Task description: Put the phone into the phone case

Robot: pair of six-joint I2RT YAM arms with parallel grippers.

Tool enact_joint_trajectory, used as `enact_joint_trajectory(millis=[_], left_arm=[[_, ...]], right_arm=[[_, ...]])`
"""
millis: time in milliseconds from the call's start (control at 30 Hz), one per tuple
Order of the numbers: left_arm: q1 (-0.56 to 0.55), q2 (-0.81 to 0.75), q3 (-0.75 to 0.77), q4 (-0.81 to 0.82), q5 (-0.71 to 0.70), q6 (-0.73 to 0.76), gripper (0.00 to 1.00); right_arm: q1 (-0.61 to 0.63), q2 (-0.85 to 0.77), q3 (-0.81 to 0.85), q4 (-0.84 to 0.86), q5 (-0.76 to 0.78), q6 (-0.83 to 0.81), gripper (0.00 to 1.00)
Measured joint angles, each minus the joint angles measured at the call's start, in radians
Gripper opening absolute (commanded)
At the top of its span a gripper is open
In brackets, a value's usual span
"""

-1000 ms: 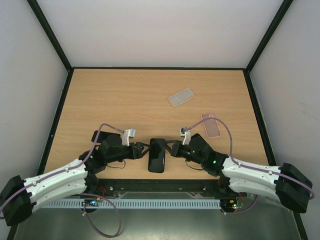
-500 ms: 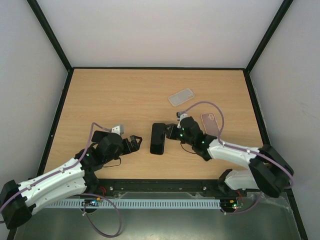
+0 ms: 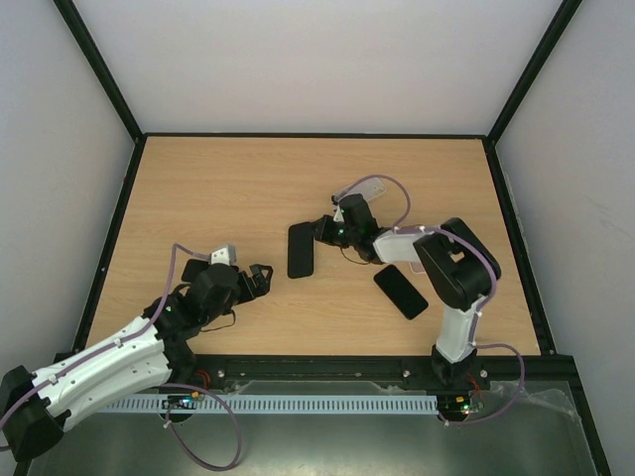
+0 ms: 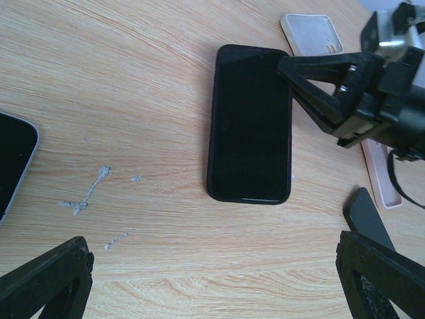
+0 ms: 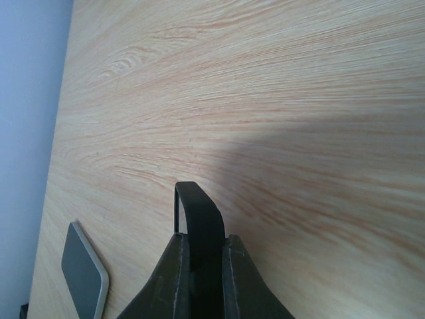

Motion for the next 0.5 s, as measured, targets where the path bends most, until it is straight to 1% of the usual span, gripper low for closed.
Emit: enact_joint_trajectory(millis=[67,233,400,500], left_arm=[[0.003,-0.001,-0.005,0.006,0.002,0.001,0.99],[0.006,-0.003,-0.031,0.013,0.02,-0.002,0.99],[0.007,-0.003,-0.033,0.011,0.023,0.0,0.99],[0.008,-0.005,-0.033,0.01,0.032,0.006,0.99]], right_arm=[[-0.006,0.061,0.039,0.017,-0.027,0.01,0.1],[-0.024,0.154,0.079,0.058,-0.068,0.037,0.17],[-0.035,0.161,0.097,0.004,-0.047,0.029,0.37],[-0.039,0.155,0.114,-0.035,-0.024,0.015,0.53]])
